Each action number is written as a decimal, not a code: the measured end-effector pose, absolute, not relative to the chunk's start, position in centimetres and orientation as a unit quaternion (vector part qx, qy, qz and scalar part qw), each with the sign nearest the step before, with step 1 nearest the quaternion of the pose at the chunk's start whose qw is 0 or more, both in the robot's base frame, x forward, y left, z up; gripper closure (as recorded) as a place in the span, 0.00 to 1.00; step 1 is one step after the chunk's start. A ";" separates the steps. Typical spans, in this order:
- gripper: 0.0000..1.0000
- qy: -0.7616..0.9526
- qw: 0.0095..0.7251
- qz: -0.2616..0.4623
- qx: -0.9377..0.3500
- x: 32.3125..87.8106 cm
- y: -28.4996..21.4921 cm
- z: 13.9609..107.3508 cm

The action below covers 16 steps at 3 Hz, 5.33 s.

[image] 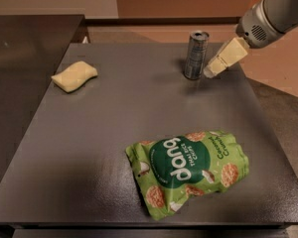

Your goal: Move redbull can near green rice chip bag

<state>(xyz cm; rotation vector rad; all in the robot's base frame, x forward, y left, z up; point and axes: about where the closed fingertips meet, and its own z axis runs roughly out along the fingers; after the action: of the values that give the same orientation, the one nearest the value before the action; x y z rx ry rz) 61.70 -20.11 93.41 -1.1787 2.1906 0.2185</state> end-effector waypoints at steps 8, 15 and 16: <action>1.00 0.796 0.348 0.171 -0.465 62.4 -15.7 95.0; 0.59 0.740 0.258 0.233 -0.576 49.4 -10.6 92.7; 0.35 0.739 0.259 0.232 -0.577 49.4 -10.4 92.8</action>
Offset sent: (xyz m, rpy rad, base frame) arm 0.0785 0.0281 -0.0102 0.1182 -0.0553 -0.0650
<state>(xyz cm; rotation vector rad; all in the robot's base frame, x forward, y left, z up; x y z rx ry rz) 49.42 -10.40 92.79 -1.5643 2.0030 0.6298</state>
